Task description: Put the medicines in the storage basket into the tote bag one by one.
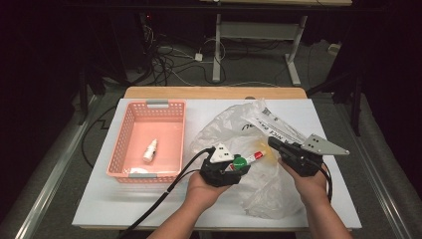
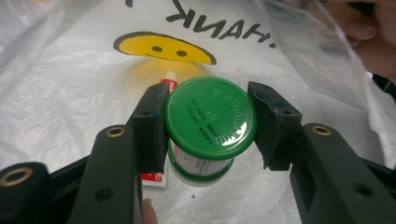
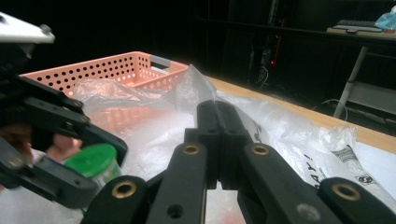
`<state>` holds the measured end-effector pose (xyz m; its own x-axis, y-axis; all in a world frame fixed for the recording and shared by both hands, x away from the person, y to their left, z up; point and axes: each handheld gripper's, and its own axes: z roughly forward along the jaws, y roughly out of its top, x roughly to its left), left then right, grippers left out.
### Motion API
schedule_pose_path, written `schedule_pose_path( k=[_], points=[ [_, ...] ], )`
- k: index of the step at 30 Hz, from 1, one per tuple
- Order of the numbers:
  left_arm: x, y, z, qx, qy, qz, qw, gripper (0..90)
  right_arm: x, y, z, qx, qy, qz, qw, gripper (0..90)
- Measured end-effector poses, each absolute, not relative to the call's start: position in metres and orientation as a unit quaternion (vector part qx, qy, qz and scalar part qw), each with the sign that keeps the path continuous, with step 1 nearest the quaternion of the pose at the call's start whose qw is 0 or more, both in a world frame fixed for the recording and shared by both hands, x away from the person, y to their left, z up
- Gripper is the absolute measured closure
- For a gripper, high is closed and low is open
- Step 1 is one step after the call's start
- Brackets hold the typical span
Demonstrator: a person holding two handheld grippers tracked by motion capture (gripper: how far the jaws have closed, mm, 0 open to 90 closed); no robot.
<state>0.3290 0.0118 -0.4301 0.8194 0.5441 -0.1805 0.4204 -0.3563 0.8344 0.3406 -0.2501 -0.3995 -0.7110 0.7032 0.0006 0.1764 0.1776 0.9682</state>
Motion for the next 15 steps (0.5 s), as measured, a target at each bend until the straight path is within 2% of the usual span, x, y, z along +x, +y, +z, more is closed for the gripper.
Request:
schedule_pose_path(
  k=[15],
  points=[
    [0.347, -0.022, -0.453, 0.826, 0.297, 0.057, 0.476, 50.1, 0.341, -0.252, -0.398, 0.301, 0.727, 0.571, 0.234, 90.0]
  ],
)
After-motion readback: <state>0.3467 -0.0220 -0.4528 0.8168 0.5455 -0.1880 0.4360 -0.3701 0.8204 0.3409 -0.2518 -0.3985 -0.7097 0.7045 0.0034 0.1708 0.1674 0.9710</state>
